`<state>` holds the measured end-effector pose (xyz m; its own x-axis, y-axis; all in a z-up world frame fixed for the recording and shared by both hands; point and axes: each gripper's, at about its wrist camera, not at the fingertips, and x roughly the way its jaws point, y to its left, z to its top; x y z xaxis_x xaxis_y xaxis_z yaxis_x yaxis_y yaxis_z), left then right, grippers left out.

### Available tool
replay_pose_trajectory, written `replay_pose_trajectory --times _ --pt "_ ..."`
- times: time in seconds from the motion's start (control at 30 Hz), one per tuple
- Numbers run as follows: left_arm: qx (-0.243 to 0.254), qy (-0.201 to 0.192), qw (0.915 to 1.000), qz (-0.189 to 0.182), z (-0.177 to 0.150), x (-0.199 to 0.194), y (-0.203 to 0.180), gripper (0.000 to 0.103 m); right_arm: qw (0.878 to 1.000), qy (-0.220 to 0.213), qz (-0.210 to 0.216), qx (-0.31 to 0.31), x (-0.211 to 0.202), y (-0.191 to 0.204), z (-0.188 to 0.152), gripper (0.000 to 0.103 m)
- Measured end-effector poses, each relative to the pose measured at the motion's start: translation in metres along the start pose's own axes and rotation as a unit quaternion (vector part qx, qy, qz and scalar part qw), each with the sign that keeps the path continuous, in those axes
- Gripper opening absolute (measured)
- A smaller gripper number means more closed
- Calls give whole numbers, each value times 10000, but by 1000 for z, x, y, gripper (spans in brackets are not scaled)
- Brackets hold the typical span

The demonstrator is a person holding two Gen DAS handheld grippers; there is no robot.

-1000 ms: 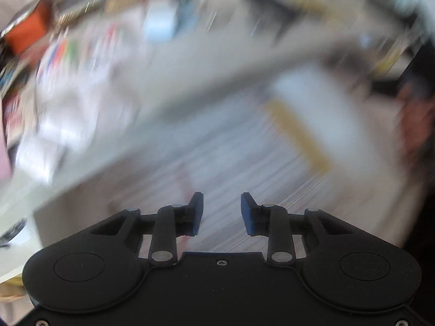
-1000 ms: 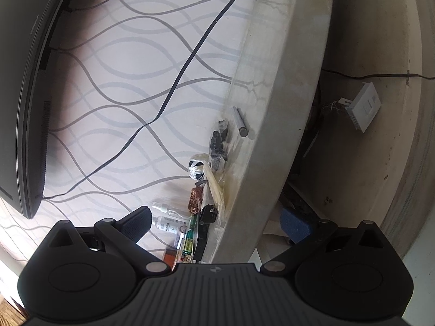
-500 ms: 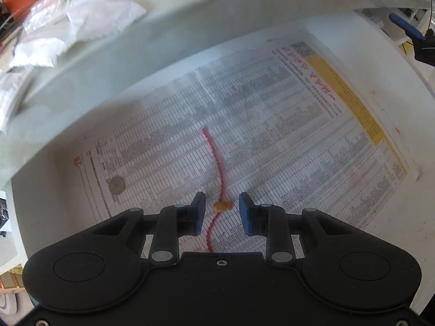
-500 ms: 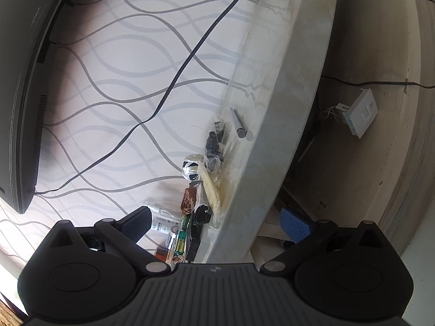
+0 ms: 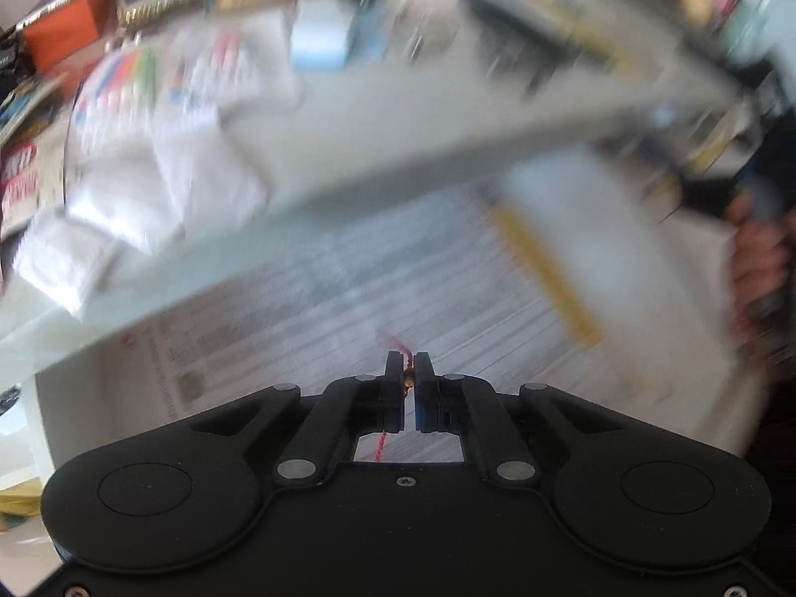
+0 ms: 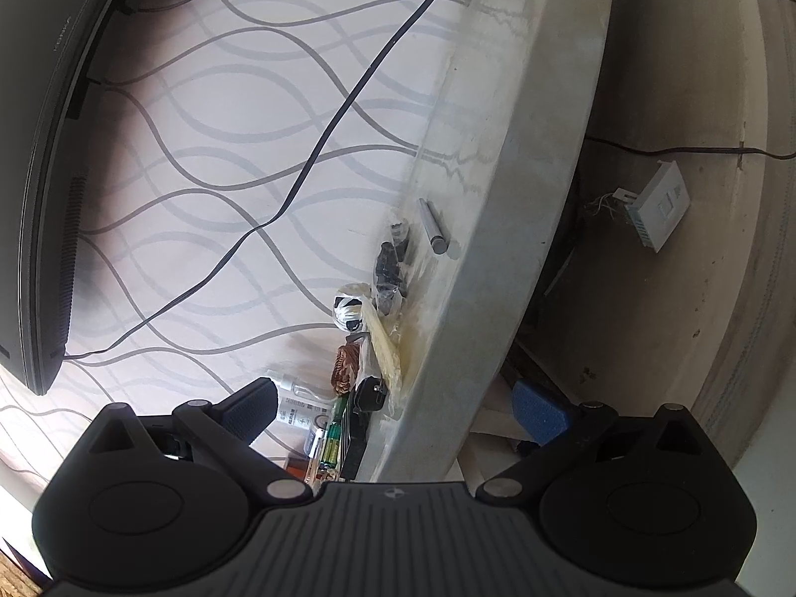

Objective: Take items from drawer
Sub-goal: 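Lower the left gripper into the drawer and grasp the red string, then lift the red string onto the countertop and open the left gripper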

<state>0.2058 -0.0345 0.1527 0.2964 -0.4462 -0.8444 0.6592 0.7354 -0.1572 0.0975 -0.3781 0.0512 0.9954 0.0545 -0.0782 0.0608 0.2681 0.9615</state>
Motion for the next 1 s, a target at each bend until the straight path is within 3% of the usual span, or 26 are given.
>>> replay_pose_trajectory --times 0.1,0.33,0.43,0.73,1.0 --pt "-149 -489 9982 -316 19 -35 2 3 10000 17 -1 13 0 -1 0 103" --pt "-451 -1598 9861 -96 66 -81 15 3 10000 29 29 52 0 -2 0 103" --pt "-570 -1884 9803 -143 86 -84 19 4 10000 28 42 65 0 -2 0 103" --pt "-501 -1980 9784 -307 115 -55 13 4 10000 31 41 81 -1 -3 0 103" --pt "-579 -1881 9804 107 118 -33 23 5 9999 22 47 103 -1 -3 0 103"
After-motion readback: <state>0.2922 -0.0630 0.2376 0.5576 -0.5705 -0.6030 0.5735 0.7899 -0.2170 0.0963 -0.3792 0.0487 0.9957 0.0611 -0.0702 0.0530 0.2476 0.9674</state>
